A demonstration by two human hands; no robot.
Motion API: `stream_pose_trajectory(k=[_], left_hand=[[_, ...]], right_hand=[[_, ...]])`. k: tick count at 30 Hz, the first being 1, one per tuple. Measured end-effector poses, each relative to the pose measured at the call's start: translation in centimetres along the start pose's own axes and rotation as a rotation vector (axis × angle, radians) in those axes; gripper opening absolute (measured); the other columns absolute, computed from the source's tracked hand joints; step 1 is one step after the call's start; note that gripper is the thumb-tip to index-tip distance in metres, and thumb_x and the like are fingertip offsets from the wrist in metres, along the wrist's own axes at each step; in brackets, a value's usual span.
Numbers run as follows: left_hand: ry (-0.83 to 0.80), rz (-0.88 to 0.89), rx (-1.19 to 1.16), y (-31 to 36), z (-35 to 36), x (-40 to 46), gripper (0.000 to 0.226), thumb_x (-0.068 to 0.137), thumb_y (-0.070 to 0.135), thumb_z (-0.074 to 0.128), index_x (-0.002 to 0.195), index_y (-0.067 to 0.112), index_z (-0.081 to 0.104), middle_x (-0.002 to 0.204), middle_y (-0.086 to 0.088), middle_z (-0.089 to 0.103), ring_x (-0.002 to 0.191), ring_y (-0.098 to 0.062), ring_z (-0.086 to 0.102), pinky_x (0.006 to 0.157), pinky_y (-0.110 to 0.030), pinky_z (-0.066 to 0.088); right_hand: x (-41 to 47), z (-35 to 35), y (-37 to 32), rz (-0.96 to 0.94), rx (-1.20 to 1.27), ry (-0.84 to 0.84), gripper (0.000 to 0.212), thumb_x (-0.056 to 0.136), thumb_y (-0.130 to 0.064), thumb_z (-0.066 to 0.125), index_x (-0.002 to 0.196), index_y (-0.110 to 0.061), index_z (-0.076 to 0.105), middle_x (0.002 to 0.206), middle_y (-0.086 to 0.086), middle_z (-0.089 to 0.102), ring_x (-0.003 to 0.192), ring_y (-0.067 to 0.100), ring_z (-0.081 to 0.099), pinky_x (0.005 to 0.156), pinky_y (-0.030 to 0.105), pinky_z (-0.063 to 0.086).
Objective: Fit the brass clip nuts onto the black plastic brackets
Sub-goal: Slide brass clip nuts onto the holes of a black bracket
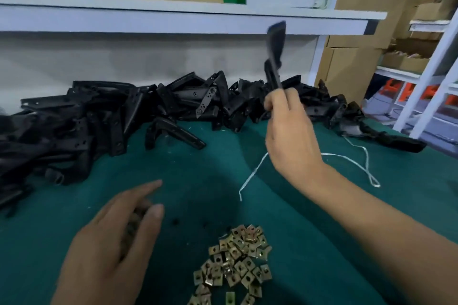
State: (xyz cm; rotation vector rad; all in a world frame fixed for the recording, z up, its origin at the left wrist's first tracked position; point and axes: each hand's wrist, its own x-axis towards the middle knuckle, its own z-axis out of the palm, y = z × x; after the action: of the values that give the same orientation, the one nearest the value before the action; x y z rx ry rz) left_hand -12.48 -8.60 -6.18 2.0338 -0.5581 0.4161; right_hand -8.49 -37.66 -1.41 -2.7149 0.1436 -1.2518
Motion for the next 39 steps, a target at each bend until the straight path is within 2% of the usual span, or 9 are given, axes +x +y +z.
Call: stream_pose_trajectory(k=[3,5,7,10,13,16,29,35,39], left_hand=[[0.024,-0.249,-0.601,0.6,-0.1,0.7,0.101,0.061,0.082,0.063,0.146,0.029,0.051,0.108,-0.004,0.075,0.089,-0.021,0.069,0.075,-0.046,0.058],[0.177,-0.162,-0.717,2.0,0.3,0.1,0.091,0.076,0.064,0.071,0.152,0.021,0.043,0.120,-0.002,0.075,0.100,-0.016,0.072,0.076,-0.034,0.062],[0.294,-0.118,-0.676,2.9,0.6,-1.2,0.062,0.092,0.052,0.069,0.145,0.023,0.056,0.122,0.013,0.073,0.108,-0.005,0.070,0.083,-0.016,0.057],[0.329,-0.227,-0.631,0.9,0.0,-1.4,0.038,0.094,0.052,0.061,0.126,0.034,0.070,0.116,0.011,0.075,0.108,-0.010,0.071,0.086,-0.022,0.058],[0.319,-0.374,-0.612,-1.9,-1.1,0.0,0.028,0.099,0.049,0.060,0.109,0.024,0.067,0.098,0.005,0.077,0.094,-0.018,0.074,0.085,-0.049,0.059],[0.243,-0.451,-0.797,-3.5,-1.6,0.6,0.021,0.107,0.030,0.053,0.126,0.032,0.061,0.095,-0.014,0.075,0.091,-0.037,0.075,0.075,-0.051,0.058],[0.072,-0.351,-0.754,-2.9,-1.0,0.1,0.027,0.106,0.026,0.055,0.123,0.044,0.065,0.080,-0.013,0.064,0.058,-0.029,0.057,0.051,-0.037,0.049],[0.102,-0.376,-0.705,-3.8,-1.0,0.2,0.023,0.105,0.028,0.057,0.124,0.039,0.064,0.080,-0.012,0.065,0.057,-0.030,0.058,0.051,-0.037,0.050],[0.103,-0.374,-0.694,-3.7,-0.9,0.2,0.023,0.105,0.028,0.058,0.123,0.039,0.065,0.079,-0.012,0.065,0.057,-0.030,0.058,0.051,-0.036,0.050]], right_hand=[[-2.6,-3.5,-6.6,-0.086,0.370,-0.286,0.035,0.098,-0.045,0.056,0.132,-0.046,0.047,0.107,-0.017,0.059,0.081,0.015,0.058,0.061,0.041,0.050],[-4.8,-4.1,-10.3,-0.237,0.509,-0.570,0.054,0.091,-0.070,0.046,0.142,-0.060,0.032,0.124,-0.020,0.059,0.104,0.010,0.060,0.085,0.041,0.054],[-7.0,-3.8,-11.9,-0.463,0.427,-0.672,0.059,0.097,-0.059,0.048,0.151,-0.054,0.024,0.153,-0.010,0.045,0.129,0.018,0.050,0.105,0.047,0.048],[-8.1,-3.9,-10.9,-0.814,0.265,-0.599,0.059,0.099,-0.022,0.047,0.153,-0.045,0.039,0.176,0.008,0.002,0.139,0.030,0.049,0.106,0.041,0.051],[-7.4,-4.1,-8.3,-0.587,0.509,-0.654,0.049,0.106,-0.031,0.060,0.153,-0.038,0.045,0.165,-0.014,0.035,0.130,0.007,0.057,0.107,0.027,0.051],[-7.0,-3.8,-6.3,-0.499,0.522,-0.822,0.028,0.098,-0.042,0.074,0.122,-0.026,0.075,0.118,-0.015,0.066,0.112,0.004,0.059,0.099,0.029,0.048],[-6.7,-2.6,-5.5,-0.314,0.525,-1.004,0.003,0.097,-0.025,0.076,0.097,-0.026,0.072,0.098,-0.012,0.066,0.101,0.010,0.060,0.091,0.031,0.049],[-6.8,-3.5,-4.8,-0.292,0.594,-1.202,0.058,0.071,-0.049,0.094,0.123,-0.051,0.067,0.129,-0.023,0.053,0.132,-0.001,0.046,0.108,0.014,0.034],[-7.3,-2.4,-5.2,-0.284,0.621,-1.064,0.027,0.081,-0.038,0.090,0.104,-0.036,0.077,0.115,-0.017,0.057,0.122,0.004,0.052,0.103,0.019,0.040]])
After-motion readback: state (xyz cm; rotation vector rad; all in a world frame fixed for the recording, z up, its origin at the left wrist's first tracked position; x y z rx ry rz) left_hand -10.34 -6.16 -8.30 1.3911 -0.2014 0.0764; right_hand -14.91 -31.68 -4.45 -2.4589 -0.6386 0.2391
